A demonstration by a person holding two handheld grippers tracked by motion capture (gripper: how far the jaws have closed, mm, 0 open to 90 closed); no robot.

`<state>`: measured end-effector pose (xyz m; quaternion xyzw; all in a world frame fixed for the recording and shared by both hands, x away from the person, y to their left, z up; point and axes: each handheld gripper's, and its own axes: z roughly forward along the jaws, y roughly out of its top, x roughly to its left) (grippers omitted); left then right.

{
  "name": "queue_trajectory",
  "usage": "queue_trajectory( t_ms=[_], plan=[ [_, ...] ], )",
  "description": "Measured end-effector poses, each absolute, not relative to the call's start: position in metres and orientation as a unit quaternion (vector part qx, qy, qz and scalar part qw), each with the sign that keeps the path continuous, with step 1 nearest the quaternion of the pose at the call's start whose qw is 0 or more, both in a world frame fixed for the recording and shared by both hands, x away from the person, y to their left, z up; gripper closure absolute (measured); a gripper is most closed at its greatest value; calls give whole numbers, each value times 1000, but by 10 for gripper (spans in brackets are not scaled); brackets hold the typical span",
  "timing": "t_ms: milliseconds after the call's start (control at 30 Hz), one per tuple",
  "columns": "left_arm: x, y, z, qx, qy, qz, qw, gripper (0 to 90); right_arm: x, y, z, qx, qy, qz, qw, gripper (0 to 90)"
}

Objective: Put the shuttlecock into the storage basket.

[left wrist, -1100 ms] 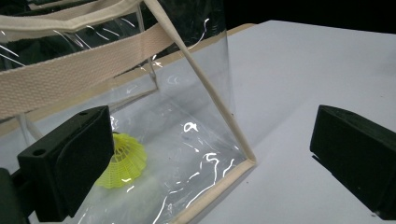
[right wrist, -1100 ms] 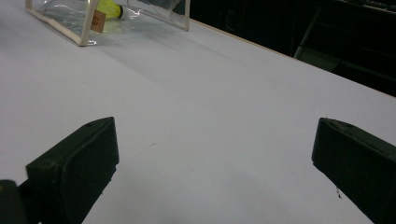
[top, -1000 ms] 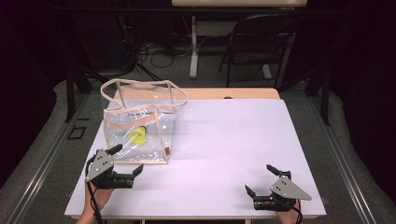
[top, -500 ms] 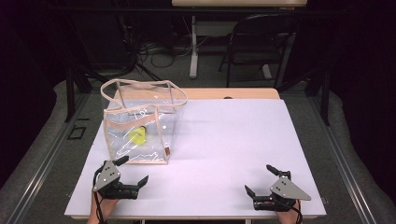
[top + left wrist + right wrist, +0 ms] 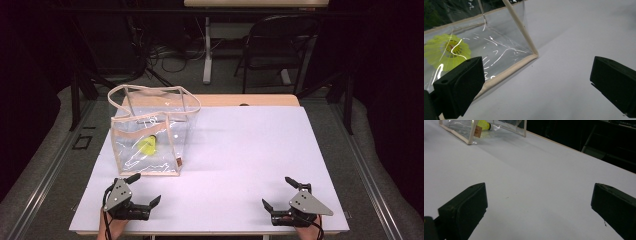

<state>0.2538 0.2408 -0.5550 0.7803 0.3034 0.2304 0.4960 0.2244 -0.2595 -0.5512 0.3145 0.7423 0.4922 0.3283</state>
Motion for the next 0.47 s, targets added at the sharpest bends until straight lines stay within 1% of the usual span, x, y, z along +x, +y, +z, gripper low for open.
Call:
queue_trajectory(
  t_ms=[467],
  plan=[
    [254, 240, -554, 781, 301, 230, 497, 0, 225, -259, -552, 314, 744, 490, 327, 1]
  ],
)
